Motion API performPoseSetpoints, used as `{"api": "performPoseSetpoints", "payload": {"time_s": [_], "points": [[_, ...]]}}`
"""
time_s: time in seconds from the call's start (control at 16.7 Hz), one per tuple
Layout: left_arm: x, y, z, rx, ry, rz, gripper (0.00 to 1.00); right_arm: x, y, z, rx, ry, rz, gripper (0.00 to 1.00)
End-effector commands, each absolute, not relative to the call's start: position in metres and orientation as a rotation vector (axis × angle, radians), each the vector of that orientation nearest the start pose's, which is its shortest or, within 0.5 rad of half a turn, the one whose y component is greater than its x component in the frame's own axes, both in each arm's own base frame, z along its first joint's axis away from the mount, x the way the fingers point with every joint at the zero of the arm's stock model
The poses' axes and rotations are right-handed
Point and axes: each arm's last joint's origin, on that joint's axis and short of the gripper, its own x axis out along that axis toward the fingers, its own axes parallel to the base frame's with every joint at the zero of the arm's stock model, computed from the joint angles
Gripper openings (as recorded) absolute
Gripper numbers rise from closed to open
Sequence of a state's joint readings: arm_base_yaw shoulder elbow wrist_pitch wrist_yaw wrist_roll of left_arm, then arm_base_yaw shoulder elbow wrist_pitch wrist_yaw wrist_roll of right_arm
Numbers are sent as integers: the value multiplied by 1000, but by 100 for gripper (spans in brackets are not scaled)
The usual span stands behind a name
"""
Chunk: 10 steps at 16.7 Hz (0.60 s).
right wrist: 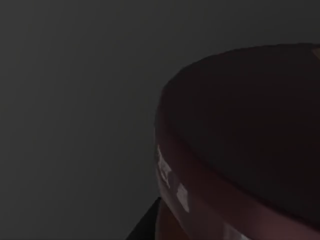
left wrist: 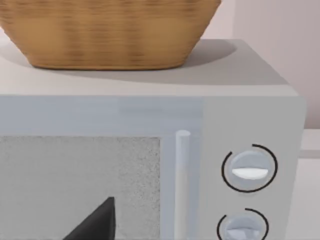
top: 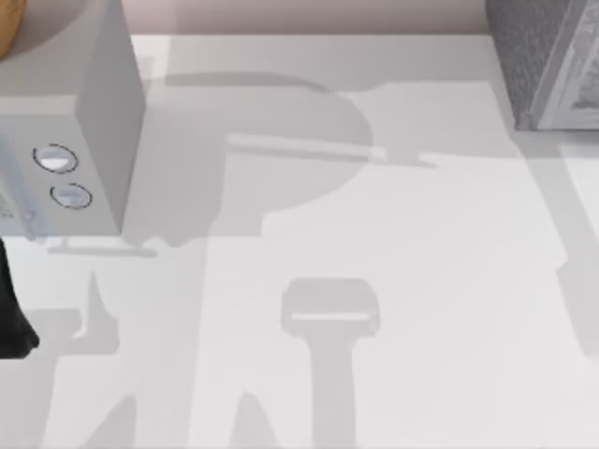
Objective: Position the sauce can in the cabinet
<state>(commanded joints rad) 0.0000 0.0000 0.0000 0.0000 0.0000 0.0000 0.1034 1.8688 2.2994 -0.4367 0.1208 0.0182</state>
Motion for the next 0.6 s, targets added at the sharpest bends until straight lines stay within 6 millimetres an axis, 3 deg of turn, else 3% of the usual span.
{"api": "performPoseSetpoints", "payload": {"time_s": [0.24,0.6], "points": [[106,-1,160,0,0,0,100,397,46,509,2,5,3,98],[106,-1,160,0,0,0,100,397,46,509,2,5,3,100]]}}
